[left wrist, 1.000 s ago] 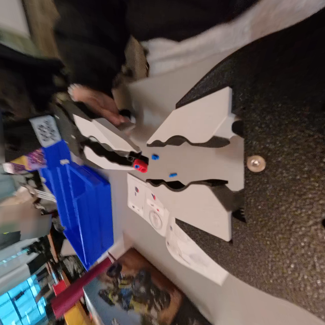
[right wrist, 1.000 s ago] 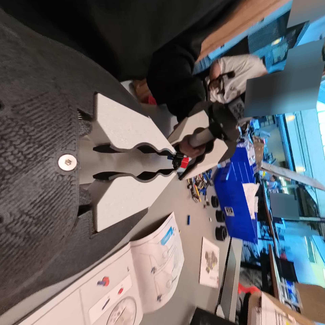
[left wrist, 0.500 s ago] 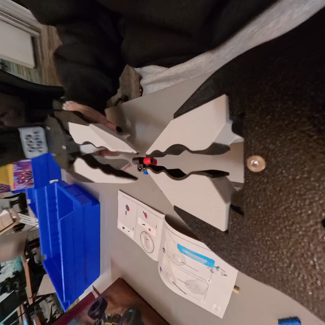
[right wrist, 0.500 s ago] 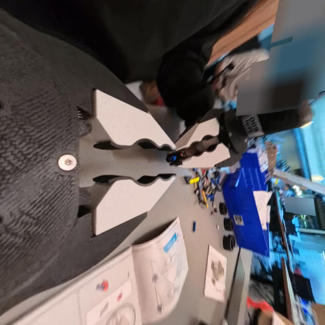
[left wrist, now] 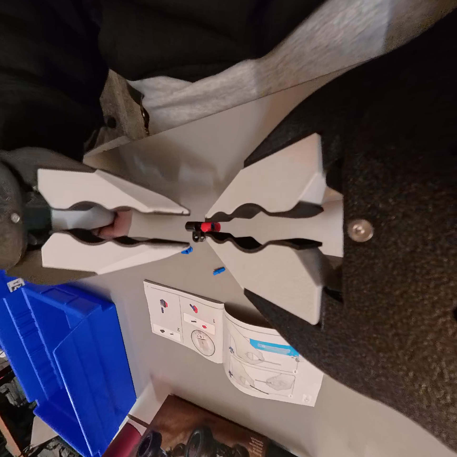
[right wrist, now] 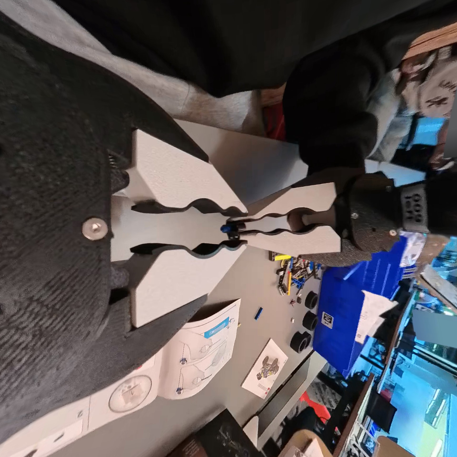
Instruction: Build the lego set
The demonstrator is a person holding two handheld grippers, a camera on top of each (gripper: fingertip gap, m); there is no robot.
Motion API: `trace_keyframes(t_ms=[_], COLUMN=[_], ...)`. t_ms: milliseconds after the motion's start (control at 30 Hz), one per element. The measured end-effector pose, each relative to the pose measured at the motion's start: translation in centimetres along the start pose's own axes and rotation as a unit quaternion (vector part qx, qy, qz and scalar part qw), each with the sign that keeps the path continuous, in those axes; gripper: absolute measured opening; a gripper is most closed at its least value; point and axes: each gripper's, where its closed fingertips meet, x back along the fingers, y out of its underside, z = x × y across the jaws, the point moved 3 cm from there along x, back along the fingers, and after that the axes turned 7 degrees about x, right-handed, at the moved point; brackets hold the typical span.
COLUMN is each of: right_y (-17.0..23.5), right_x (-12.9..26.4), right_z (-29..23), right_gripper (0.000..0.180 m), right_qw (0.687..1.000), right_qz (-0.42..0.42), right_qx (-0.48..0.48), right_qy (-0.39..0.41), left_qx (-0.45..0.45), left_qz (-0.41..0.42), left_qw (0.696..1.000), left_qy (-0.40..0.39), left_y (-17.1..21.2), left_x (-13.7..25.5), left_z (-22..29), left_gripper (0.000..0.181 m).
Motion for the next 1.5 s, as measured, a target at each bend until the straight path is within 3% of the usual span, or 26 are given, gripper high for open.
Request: trace_keyframes(t_ms=[167, 233, 333, 533, 667, 967, 1133, 1167, 1233, 1400, 1500], right_y=[1.1, 0.9, 0.9, -1.0, -1.7, -1.4, -1.1, -1.0, -1.1, -0.2, -0.2], right_x=[-0.3, -0.3, -0.4, 0.9, 0.9, 0.9, 0.8, 0.8, 1.1, 1.9, 1.8], right_z=[0.0, -0.3, -0.2, 1.2, 1.5, 2.4, 2.4, 2.6, 3.3, 5.6, 6.0], right_gripper=[0.023, 0.014, 0.014, 0.014, 0.014, 0.014, 0.014, 0.014, 0.013, 0.014, 0.013], right_qw=[0.999, 0.999, 0.999, 0.992, 0.981, 0.978, 0.978, 0.976, 0.966, 0.917, 0.9], right_qz=[-0.029, -0.024, -0.019, 0.096, 0.15, 0.166, 0.161, 0.161, 0.181, 0.228, 0.242], right_qx=[-0.019, -0.023, -0.026, -0.084, -0.119, -0.121, -0.13, -0.138, -0.177, -0.316, -0.35], right_qy=[-0.005, -0.02, -0.017, 0.003, 0.0, 0.036, 0.035, 0.037, 0.047, 0.087, 0.099], left_qx=[-0.025, -0.029, -0.024, 0.061, 0.086, 0.172, 0.176, 0.172, 0.143, 0.085, 0.063], left_qz=[-0.004, -0.008, 0.003, 0.096, 0.122, 0.128, 0.126, 0.13, 0.139, 0.137, 0.131], left_qw=[1.0, 1.0, 1.0, 0.994, 0.989, 0.977, 0.976, 0.976, 0.979, 0.976, 0.968], left_qy=[0.003, 0.001, -0.003, 0.001, 0.014, 0.013, 0.019, 0.009, -0.043, -0.143, -0.207], left_y=[-0.2, -0.1, -0.2, -2.0, -2.8, -3.0, -2.7, -2.8, -2.9, -3.8, -4.3], left_x=[-0.3, -0.2, -0.1, 0.7, 0.9, 0.5, 0.4, 0.4, 0.6, 1.1, 1.2], left_z=[0.5, 0.5, 0.3, -0.6, -0.4, -1.4, -1.4, -1.6, -2.4, -3.3, -3.8], left_gripper=[0.006, 0.006, 0.006, 0.02, 0.013, 0.006, 0.006, 0.007, 0.028, 0.03, 0.031])
